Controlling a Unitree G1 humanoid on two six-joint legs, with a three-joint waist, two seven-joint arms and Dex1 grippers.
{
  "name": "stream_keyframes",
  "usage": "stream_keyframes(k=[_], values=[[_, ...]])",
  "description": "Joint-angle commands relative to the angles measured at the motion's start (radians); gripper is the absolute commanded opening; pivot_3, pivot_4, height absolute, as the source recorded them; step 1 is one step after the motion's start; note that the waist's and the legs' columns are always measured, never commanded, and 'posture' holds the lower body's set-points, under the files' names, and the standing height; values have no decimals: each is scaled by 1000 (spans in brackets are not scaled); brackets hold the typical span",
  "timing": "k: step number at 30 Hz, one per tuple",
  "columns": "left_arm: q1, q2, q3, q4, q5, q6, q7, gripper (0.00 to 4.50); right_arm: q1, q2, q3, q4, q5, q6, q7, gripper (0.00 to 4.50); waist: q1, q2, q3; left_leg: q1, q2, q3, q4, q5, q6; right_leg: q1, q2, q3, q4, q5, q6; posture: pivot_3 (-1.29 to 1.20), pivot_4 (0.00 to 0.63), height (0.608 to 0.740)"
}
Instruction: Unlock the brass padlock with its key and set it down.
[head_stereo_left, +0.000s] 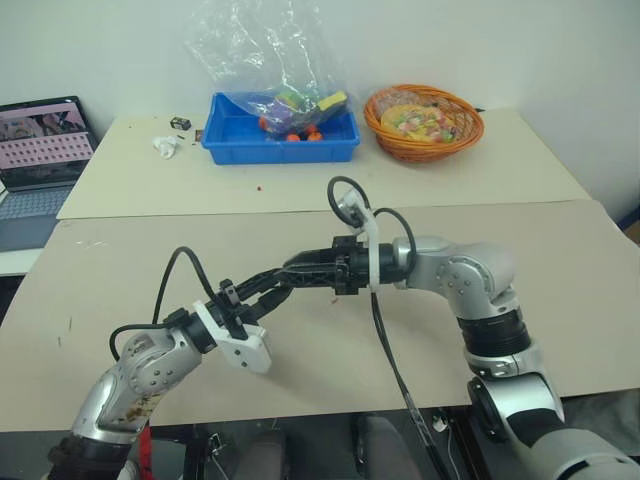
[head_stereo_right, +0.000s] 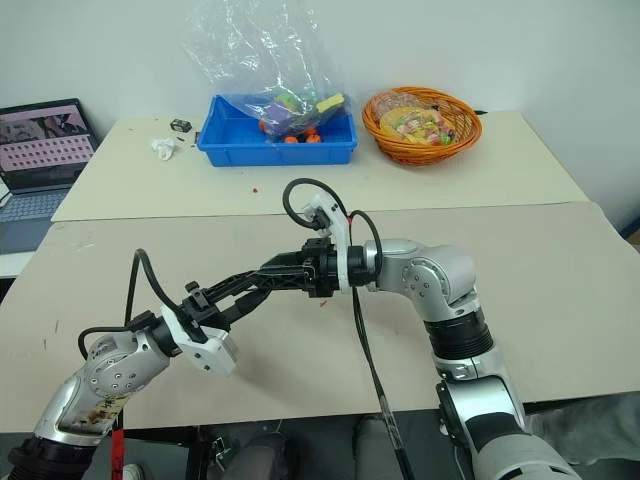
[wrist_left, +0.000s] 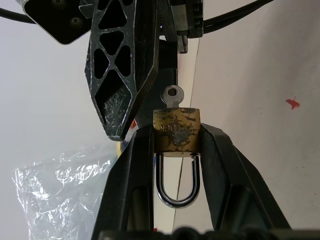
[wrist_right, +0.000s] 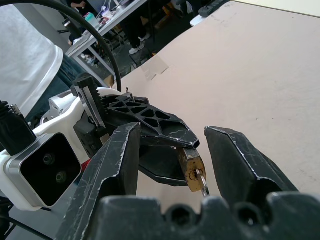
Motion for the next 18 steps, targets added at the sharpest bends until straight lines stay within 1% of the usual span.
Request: stream_keyframes(k=[1, 6, 18], values=[[4, 0, 6, -45, -5, 1, 6, 809, 9, -27, -3, -25, 1, -33, 43, 2583, 1, 0, 0, 0, 0, 0, 0, 0, 0, 0, 0, 0, 0, 0, 0, 0, 150, 735], [3, -2, 5, -47, -4, 5, 3, 809, 24, -55, 16, -19, -19, -55, 76, 2583, 1, 0, 0, 0, 0, 0, 0, 0, 0, 0, 0, 0, 0, 0, 0, 0, 150, 735], [4, -7, 3, -52, -4, 12, 0, 809, 19, -45, 22, -2, -39, -67, 83, 2583, 1, 0, 0, 0, 0, 0, 0, 0, 0, 0, 0, 0, 0, 0, 0, 0, 150, 735]])
